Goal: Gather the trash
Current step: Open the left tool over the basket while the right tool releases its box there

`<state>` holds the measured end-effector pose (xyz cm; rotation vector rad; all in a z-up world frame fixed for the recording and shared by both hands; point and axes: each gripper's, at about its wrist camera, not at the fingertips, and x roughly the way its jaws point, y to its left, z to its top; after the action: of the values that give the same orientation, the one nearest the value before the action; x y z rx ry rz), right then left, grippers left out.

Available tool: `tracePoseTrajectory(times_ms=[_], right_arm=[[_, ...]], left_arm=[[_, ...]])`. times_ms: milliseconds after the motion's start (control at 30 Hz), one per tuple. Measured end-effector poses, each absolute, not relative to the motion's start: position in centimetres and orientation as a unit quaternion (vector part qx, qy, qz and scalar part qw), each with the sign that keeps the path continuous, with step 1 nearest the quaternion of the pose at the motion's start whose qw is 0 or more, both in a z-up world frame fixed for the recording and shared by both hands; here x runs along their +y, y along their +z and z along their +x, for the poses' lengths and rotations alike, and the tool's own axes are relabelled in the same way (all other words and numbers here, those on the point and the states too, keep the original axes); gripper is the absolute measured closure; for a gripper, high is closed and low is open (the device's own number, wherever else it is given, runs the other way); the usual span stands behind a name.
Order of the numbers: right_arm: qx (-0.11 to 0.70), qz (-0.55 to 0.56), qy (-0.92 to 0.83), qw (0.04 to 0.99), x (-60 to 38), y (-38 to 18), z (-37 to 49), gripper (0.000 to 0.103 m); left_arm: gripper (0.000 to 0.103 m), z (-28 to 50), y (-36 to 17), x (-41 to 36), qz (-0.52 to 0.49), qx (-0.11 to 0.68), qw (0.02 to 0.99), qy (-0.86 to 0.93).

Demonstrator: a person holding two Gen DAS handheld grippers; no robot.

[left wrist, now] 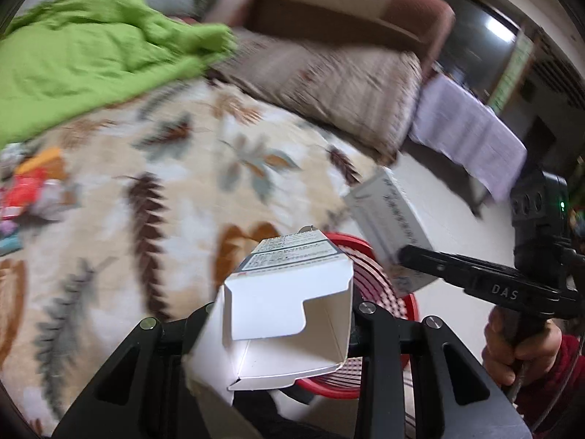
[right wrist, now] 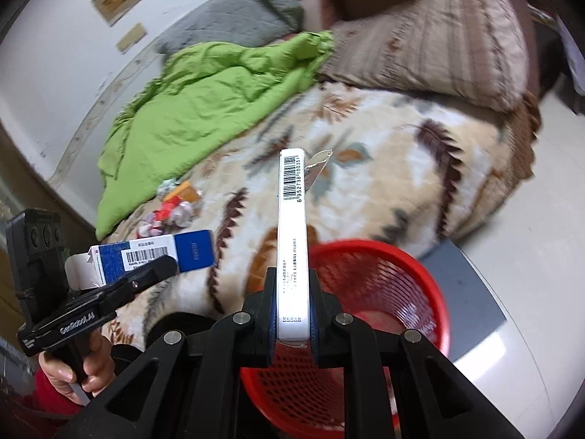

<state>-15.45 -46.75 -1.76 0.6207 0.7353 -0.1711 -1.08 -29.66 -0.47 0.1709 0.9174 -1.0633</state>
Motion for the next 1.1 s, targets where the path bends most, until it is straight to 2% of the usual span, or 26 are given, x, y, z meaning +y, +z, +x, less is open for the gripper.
tracePoseTrajectory(times_ms=[67, 100, 133, 167, 233, 433, 733, 933, 1100], right_arm=[[0.359, 0.301, -0.088, 0.879, -46.9, -2.2, -15.9, 0.086], [0.361, 0.301, -0.091, 0.878, -47.0, -2.5, -16.2, 0.086], [0.366, 0.3, -0.092, 0.876, -47.0, -2.7, -16.2, 0.083], [0.37, 0.3, -0.094, 0.874, -47.1, -2.8, -16.3, 0.071], [0.364, 0.301, -0.103, 0.875, -47.0, -2.7, -16.4, 0.056], [0.34, 0.285, -0.074, 0.893, -45.6, -0.9, -15.6, 0.056], [0.33, 0.247, 0.027, 0.91, -39.0, 1.6, -11.9, 0.056], [0.309, 0.206, 0.067, 0.926, -34.9, 4.6, -11.1, 0.054], [0.286, 0.188, 0.077, 0.936, -33.7, 7.3, -11.9, 0.047]], left_arm=[[0.069, -1.9, -1.3, -31.0, 0.092, 0.426, 0.749, -0.498], [0.058, -2.1, -1.8, -31.6, 0.1, 0.434, 0.743, -0.499], [0.042, -2.4, -2.0, -31.9, 0.102, 0.439, 0.741, -0.499], [0.038, -2.3, -2.2, -32.0, 0.099, 0.445, 0.74, -0.495], [0.037, -2.4, -2.1, -31.4, 0.091, 0.446, 0.741, -0.493], [0.037, -1.6, -0.3, -28.5, 0.068, 0.433, 0.77, -0.463], [0.037, -0.9, 3.8, -19.9, 0.039, 0.393, 0.842, -0.366], [0.037, -1.1, 6.1, -15.4, 0.009, 0.381, 0.867, -0.321], [0.037, -2.6, 8.8, -13.2, -0.004, 0.351, 0.886, -0.302]])
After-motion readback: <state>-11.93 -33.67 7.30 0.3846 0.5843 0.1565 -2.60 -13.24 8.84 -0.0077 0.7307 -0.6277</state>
